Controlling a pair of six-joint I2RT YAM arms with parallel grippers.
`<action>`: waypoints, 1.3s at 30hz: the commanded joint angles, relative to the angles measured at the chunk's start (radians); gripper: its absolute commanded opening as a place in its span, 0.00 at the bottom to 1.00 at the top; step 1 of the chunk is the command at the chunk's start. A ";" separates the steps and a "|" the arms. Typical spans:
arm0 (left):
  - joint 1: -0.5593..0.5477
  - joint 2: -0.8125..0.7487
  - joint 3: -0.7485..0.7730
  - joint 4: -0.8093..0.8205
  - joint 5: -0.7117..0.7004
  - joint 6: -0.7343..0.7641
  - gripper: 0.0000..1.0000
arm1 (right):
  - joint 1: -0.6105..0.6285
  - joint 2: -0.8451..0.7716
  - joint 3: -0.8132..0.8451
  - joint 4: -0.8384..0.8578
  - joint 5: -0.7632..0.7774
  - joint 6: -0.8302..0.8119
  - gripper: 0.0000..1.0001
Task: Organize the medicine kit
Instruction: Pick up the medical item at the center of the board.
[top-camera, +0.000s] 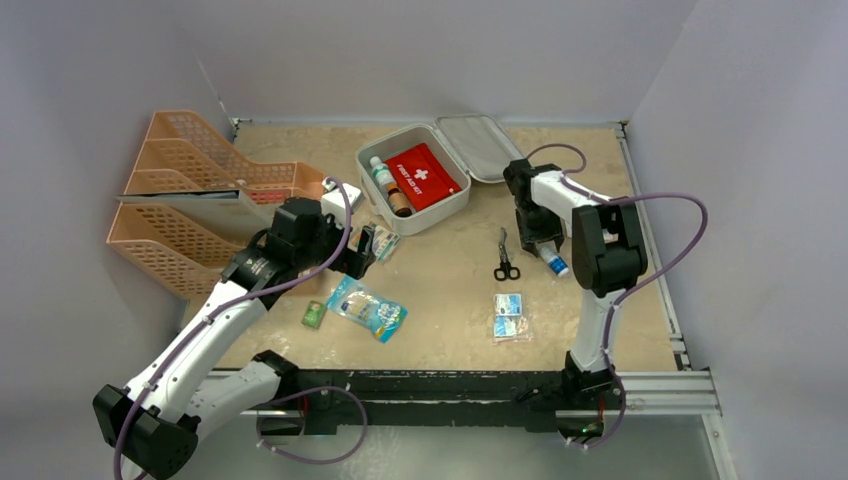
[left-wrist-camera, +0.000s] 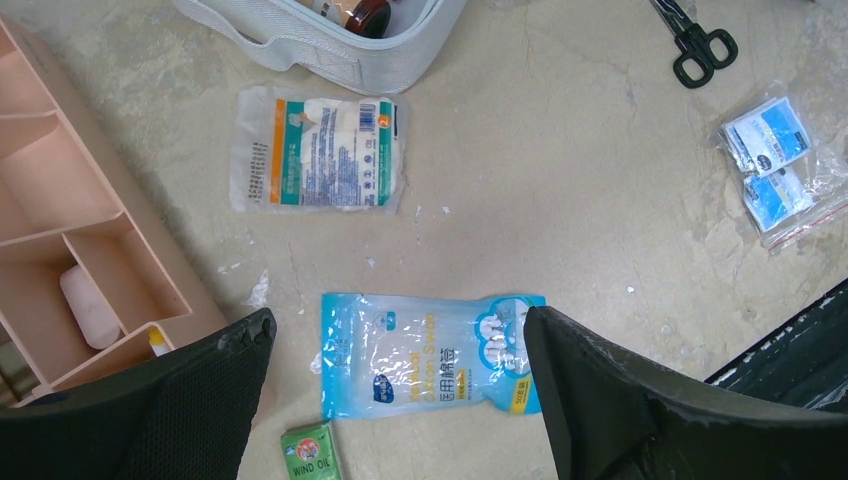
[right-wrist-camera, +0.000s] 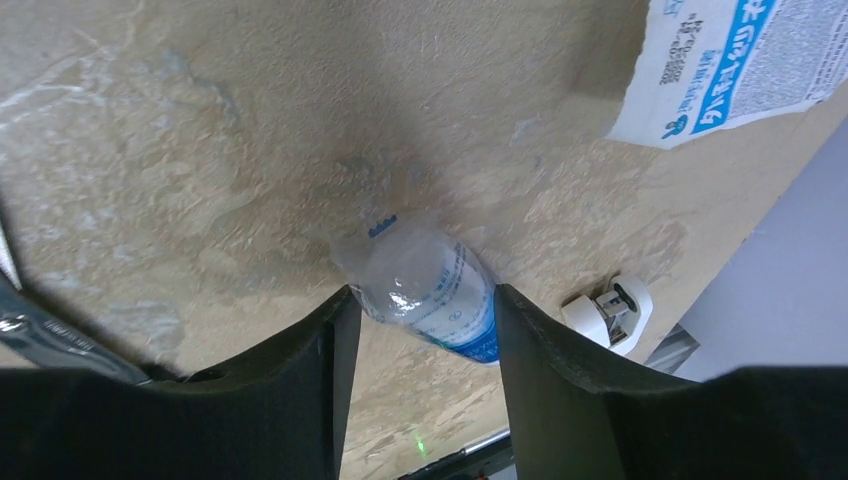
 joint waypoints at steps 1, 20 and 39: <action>0.001 -0.019 -0.001 0.025 0.010 0.004 0.92 | -0.007 0.009 0.035 -0.048 0.039 -0.021 0.52; 0.001 -0.028 -0.003 0.024 0.007 0.004 0.92 | -0.007 -0.161 0.023 -0.056 -0.026 0.041 0.32; 0.001 -0.027 -0.001 0.024 -0.008 -0.001 0.92 | 0.071 -0.401 -0.121 0.536 -0.746 0.516 0.28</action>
